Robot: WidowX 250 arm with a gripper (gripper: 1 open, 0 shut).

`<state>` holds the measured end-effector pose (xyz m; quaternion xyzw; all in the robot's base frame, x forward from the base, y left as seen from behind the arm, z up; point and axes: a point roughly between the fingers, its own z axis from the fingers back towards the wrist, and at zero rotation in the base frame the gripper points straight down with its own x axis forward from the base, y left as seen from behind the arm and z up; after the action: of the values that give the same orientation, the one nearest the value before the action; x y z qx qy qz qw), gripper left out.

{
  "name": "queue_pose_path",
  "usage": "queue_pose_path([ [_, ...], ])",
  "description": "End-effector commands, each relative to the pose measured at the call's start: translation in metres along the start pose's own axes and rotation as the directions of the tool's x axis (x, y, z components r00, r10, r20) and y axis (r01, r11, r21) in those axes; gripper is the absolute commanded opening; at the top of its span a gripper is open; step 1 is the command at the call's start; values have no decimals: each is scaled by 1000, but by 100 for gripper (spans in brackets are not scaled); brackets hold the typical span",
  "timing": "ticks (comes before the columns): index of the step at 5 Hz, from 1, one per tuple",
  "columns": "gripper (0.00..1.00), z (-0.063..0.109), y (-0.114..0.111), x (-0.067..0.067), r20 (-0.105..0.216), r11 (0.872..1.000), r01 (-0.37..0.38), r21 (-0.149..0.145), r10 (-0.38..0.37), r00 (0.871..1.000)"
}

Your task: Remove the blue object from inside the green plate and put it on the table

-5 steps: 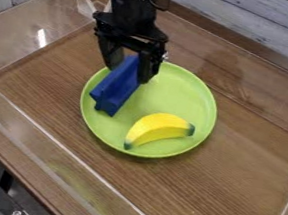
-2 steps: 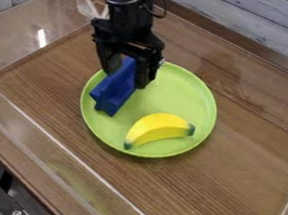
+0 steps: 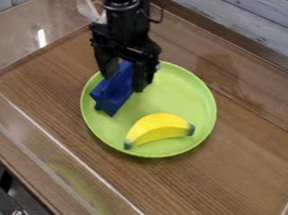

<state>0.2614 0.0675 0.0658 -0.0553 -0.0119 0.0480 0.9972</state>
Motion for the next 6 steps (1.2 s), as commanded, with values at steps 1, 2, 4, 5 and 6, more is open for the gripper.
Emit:
queue_pose_path([
  [1, 100, 2, 3, 2, 22, 1000, 5, 4, -5, 1000],
  [2, 100, -1, 4, 2, 19, 1000, 5, 4, -5, 1000],
  [4, 100, -6, 8, 3, 15, 1000, 5, 7, -6, 1000],
  [5, 100, -10, 10, 3, 12, 1000, 5, 9, -5, 1000],
  [6, 100, -13, 12, 3, 8, 1000, 4, 11, -4, 1000],
])
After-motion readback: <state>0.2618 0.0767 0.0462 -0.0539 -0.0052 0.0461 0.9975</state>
